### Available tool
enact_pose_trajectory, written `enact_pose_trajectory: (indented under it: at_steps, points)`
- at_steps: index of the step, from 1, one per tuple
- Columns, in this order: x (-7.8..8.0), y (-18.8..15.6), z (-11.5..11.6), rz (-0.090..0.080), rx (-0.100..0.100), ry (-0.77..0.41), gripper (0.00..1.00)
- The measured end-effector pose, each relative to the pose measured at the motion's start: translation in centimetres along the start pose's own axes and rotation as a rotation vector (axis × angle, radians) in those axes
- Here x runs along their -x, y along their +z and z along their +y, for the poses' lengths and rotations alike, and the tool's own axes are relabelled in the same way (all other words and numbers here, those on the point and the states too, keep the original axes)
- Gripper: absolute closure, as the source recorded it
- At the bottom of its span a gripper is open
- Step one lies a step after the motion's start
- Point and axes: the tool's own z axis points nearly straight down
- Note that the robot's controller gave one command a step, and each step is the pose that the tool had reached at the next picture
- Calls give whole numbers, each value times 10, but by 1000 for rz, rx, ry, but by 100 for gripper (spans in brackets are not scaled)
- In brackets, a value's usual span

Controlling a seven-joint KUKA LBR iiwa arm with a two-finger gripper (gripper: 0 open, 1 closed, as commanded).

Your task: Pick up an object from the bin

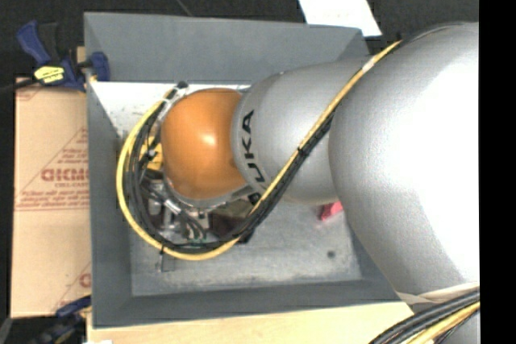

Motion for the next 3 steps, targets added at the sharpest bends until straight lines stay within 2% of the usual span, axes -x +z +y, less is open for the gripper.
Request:
enact_pose_trajectory:
  at_steps: [1, 2, 3]
  points:
    - [2, -4, -1, -7, 2, 5, 0]
    - [21, 58, -72, -7, 2, 154, 0]
    - [37, 58, -67, -15, 8, 125, 0]
